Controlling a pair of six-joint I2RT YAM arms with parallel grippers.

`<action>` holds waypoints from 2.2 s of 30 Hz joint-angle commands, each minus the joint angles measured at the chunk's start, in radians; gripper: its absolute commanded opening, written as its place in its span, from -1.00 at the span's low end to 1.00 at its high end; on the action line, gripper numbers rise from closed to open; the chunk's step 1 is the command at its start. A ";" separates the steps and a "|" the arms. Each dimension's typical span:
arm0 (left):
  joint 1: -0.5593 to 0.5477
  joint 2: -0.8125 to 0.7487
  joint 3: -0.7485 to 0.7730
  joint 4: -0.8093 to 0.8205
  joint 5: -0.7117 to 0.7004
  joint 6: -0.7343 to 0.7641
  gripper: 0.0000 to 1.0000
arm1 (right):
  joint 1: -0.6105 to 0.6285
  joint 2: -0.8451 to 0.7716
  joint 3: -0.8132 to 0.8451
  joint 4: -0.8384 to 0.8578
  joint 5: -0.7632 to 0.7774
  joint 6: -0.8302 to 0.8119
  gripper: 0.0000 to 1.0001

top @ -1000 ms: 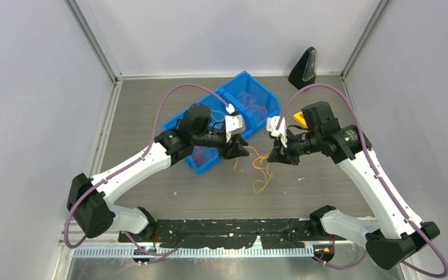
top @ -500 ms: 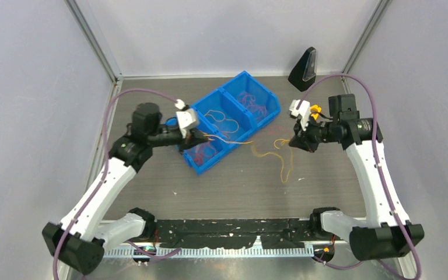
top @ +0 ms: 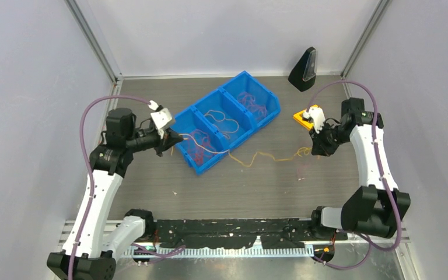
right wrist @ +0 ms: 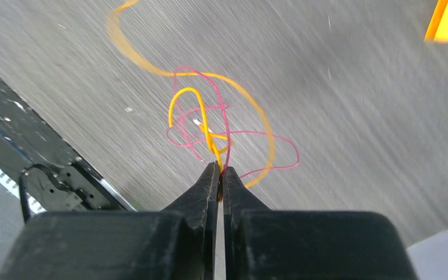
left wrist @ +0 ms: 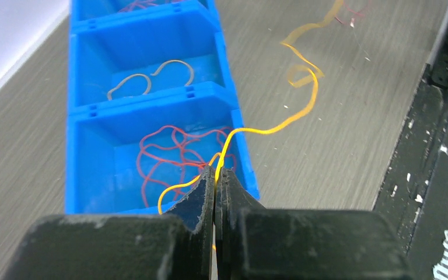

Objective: Untangle the cables

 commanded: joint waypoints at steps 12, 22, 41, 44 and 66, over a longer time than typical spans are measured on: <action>0.071 -0.052 0.160 -0.103 0.184 0.042 -1.00 | -0.101 0.200 0.002 -0.028 -0.034 -0.029 -0.75; -0.354 -0.070 -0.095 0.092 -0.020 0.050 -1.00 | 0.211 0.090 -0.098 -0.012 -0.192 0.077 -0.89; -0.903 0.728 -0.055 0.858 -0.359 -0.276 0.11 | 0.274 0.186 -0.135 0.220 -0.053 0.483 -0.89; -0.912 0.790 -0.022 0.850 -0.360 -0.280 0.38 | 0.275 0.202 -0.130 0.213 -0.052 0.494 -0.89; -0.987 0.949 0.005 0.727 -0.672 -0.120 -0.97 | 0.269 0.284 -0.097 0.173 -0.074 0.523 -0.35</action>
